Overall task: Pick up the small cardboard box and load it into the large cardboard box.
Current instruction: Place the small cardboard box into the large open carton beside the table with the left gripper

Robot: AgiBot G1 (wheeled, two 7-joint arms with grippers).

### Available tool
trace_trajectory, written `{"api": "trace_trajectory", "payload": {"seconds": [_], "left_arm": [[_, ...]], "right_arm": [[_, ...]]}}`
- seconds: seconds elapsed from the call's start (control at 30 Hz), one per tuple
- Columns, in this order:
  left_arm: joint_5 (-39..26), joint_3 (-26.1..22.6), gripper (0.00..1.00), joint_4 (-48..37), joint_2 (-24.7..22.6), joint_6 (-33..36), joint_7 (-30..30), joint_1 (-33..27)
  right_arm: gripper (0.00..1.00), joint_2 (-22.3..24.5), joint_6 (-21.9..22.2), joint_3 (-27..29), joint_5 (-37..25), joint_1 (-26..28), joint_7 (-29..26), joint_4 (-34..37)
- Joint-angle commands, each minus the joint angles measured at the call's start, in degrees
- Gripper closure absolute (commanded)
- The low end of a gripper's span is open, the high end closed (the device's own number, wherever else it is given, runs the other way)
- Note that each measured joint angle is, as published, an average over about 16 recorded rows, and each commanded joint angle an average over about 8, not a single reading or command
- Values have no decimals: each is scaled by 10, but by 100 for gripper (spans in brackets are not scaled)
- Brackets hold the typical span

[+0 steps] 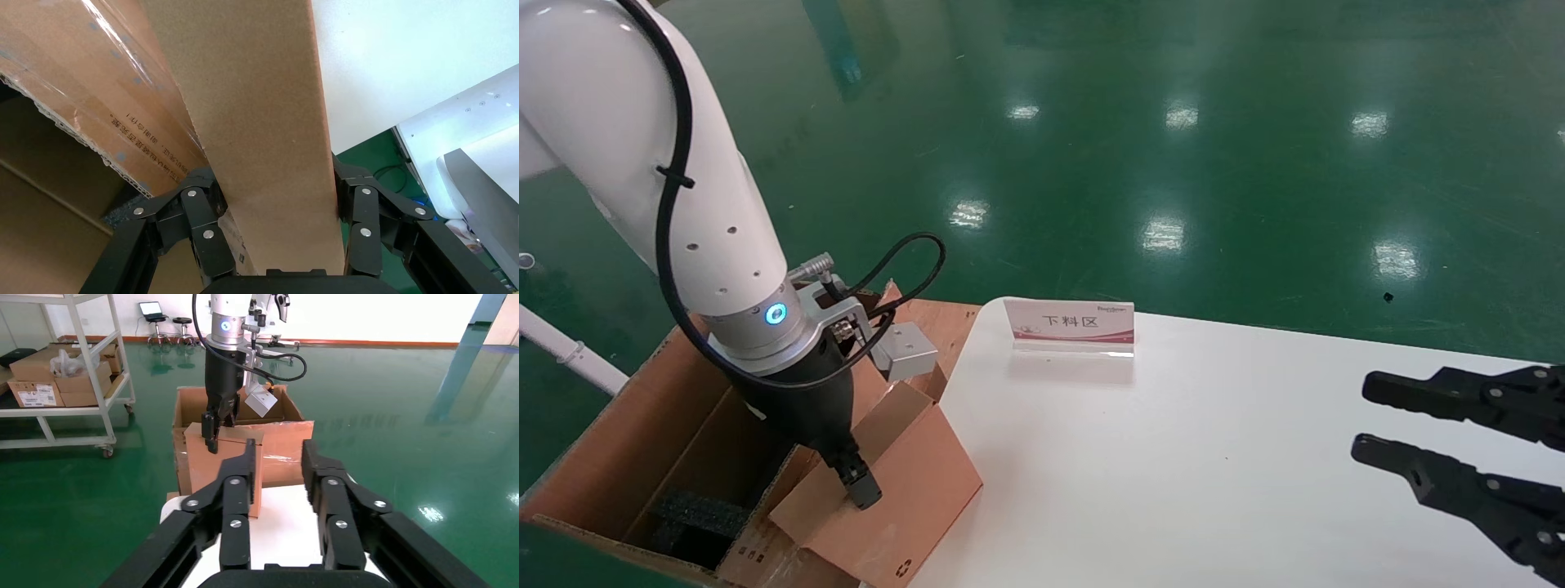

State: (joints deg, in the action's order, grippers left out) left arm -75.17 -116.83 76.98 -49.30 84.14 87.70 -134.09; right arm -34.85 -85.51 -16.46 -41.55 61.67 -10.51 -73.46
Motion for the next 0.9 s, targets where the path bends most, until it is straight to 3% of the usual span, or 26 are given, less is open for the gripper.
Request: {"api": "trace_trajectory", "payload": {"seconds": [0.03,0.1,0.33,0.57,0.73,0.9], "left_arm": [[1,0,100,-4,0,0,-3,1],[6,8,100,-6,6,3,-10,-15],[10,41,100,-9,23,18,-31,-101],[-27,59,100,-37,28,41,-48,-196],[-59,41,100,-72,25,63,-72,-252],[-63,-14,100,-107,28,72,-104,-295]], "right_arm": [[25,0,0,0,0,0,0,0],[0,0,0,0,0,0,0,0],[0,0,0,0,0,0,0,0],[0,0,0,-1,0,0,0,0],[0,0,0,-1,0,0,0,0],[0,0,0,-1,1,0,1,0]]}}
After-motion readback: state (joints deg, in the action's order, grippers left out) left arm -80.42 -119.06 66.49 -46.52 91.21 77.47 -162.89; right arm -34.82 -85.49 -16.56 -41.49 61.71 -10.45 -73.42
